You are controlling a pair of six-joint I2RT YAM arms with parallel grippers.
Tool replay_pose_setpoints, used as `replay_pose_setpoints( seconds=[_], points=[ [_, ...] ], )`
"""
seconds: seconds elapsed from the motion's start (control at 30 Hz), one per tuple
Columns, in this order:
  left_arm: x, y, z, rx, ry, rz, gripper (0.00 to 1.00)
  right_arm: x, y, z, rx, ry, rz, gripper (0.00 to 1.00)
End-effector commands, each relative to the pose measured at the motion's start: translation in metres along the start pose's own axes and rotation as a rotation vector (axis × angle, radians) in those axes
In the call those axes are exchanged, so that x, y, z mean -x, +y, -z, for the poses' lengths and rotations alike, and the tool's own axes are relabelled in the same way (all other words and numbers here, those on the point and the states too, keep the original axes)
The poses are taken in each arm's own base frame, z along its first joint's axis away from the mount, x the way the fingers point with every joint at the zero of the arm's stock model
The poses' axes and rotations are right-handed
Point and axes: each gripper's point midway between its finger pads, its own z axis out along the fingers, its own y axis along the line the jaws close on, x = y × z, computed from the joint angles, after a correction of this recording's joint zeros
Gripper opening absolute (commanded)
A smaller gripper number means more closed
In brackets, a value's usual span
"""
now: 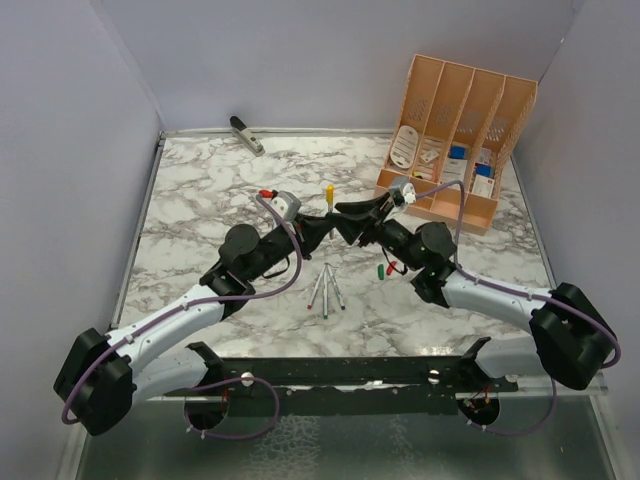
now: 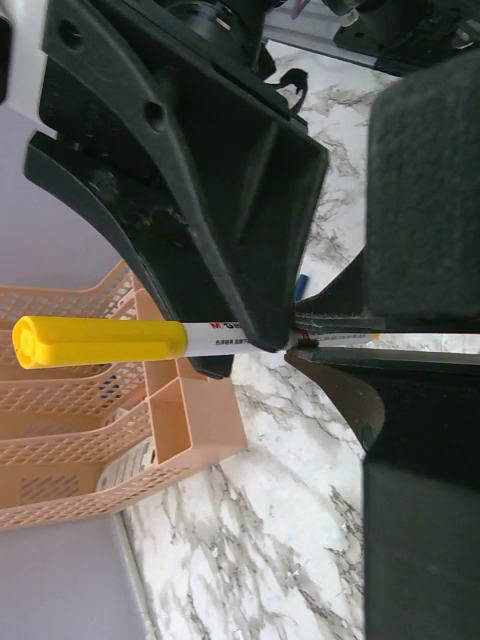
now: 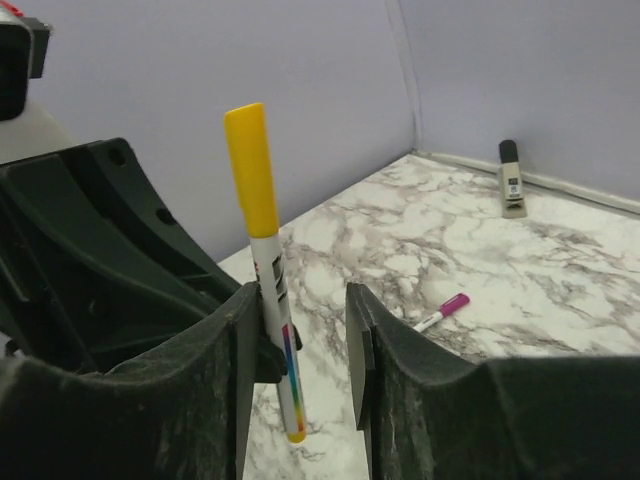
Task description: Insert the pens into the pen caps
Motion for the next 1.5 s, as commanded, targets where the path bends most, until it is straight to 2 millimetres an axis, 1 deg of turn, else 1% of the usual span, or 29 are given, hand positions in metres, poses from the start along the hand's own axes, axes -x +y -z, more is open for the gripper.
replay_pose_setpoints(
  seconds=[0.0, 0.1, 0.17, 0.23, 0.33, 0.53, 0.67, 0.83, 0.97, 1.03, 1.23, 1.4, 1.47],
  points=[
    [0.024, -0.002, -0.001, -0.003, -0.087, 0.008, 0.00, 0.011, -0.009, -0.004, -0.063, -0.009, 0.050, 0.43],
    [0.000, 0.009, -0.001, 0.041, -0.012, 0.016, 0.00, 0.033, -0.009, -0.004, -0.081, -0.068, 0.075, 0.45],
    [-0.017, 0.021, -0.001, 0.096, 0.045, 0.021, 0.00, 0.043, -0.007, -0.002, -0.087, -0.092, 0.092, 0.45],
    [-0.034, 0.037, 0.000, 0.176, 0.112, 0.028, 0.00, 0.051, -0.007, 0.003, -0.097, -0.110, 0.106, 0.45],
    [-0.056, 0.066, 0.002, 0.310, 0.210, 0.036, 0.00, 0.058, -0.011, 0.010, -0.134, -0.124, 0.117, 0.45],
    [-0.092, 0.128, 0.012, 0.572, 0.394, 0.040, 0.00, 0.057, -0.019, 0.021, -0.194, -0.099, 0.133, 0.45],
    [-0.112, 0.164, 0.017, 0.674, 0.497, 0.090, 0.00, 0.052, -0.026, 0.025, -0.233, -0.069, 0.133, 0.45],
    [-0.130, 0.195, 0.015, 0.750, 0.584, 0.129, 0.00, 0.047, -0.029, 0.030, -0.251, -0.043, 0.133, 0.45],
    [-0.142, 0.208, 0.010, 0.767, 0.665, 0.124, 0.00, 0.045, -0.030, 0.033, -0.261, -0.030, 0.138, 0.44],
    [-0.151, 0.213, 0.008, 0.776, 0.707, 0.121, 0.00, 0.044, -0.031, 0.035, -0.268, -0.027, 0.138, 0.44],
    [-0.168, 0.227, 0.017, 0.836, 0.803, 0.112, 0.00, 0.041, -0.032, 0.038, -0.275, -0.015, 0.135, 0.44],
    [-0.169, 0.239, 0.032, 0.891, 0.831, 0.113, 0.00, 0.040, -0.034, 0.039, -0.281, -0.009, 0.136, 0.44],
    [-0.168, 0.242, 0.035, 0.898, 0.840, 0.111, 0.00, 0.038, -0.034, 0.038, -0.281, -0.006, 0.134, 0.44]
  ],
)
